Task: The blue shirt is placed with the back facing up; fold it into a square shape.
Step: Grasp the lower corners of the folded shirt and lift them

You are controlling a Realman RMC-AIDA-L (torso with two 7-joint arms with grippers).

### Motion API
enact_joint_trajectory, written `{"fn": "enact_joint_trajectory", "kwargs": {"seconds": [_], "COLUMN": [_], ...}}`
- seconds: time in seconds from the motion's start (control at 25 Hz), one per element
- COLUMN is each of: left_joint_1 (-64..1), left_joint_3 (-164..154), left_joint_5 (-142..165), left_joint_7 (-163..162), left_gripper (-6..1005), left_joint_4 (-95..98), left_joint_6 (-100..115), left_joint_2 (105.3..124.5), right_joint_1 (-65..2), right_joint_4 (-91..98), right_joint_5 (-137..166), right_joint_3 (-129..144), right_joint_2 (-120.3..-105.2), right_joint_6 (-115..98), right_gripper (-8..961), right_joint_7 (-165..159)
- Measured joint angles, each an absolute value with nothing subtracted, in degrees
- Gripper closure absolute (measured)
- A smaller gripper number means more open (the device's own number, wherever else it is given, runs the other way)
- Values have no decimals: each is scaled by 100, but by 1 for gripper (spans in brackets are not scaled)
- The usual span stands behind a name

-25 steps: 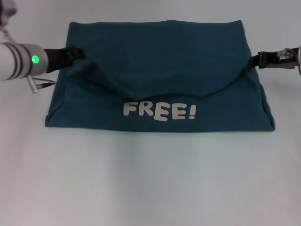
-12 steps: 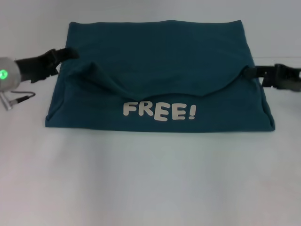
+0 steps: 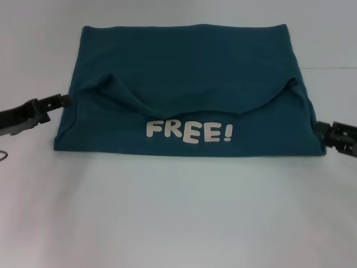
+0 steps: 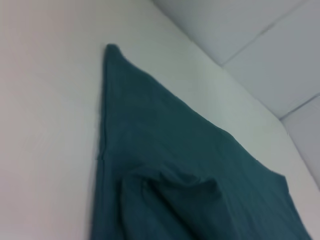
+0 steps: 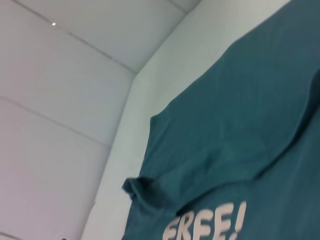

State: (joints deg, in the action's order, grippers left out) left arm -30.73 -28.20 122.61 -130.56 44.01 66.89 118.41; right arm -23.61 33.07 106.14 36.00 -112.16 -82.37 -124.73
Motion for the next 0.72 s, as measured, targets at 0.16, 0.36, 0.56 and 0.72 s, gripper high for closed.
{"fn": "enact_joint_trajectory", "kwargs": {"seconds": [0.16, 0.36, 0.56, 0.72], "left_joint_1": [-3019, -3126, -3145, -3146], "left_joint_3": [-2744, -2942, -3093, -3096], "left_joint_5": [12156, 12185, 12185, 12182], "left_joint_7": [-12284, -11916, -11983, -12047], "left_gripper": [99, 112, 125, 135], "left_joint_4": [4236, 3719, 3666, 3625], "left_joint_6": [6541, 6024, 5669, 5519], "left_joint_2": [11912, 11945, 12003, 12012], "right_joint_1": [-2245, -2267, -2292, -2281], "right_joint_4": [3271, 3261, 3261, 3261], "right_joint_5": [10597, 10604, 10618, 10618], "right_joint_3": [3404, 3304, 3309, 3286], "right_joint_2": [-11221, -11225, -11231, -11242], "right_joint_6": [-8371, -8388, -8388, -8401], "right_gripper": [301, 301, 305, 308], "right_joint_7": [-12269, -12181, -12174, -12172]}}
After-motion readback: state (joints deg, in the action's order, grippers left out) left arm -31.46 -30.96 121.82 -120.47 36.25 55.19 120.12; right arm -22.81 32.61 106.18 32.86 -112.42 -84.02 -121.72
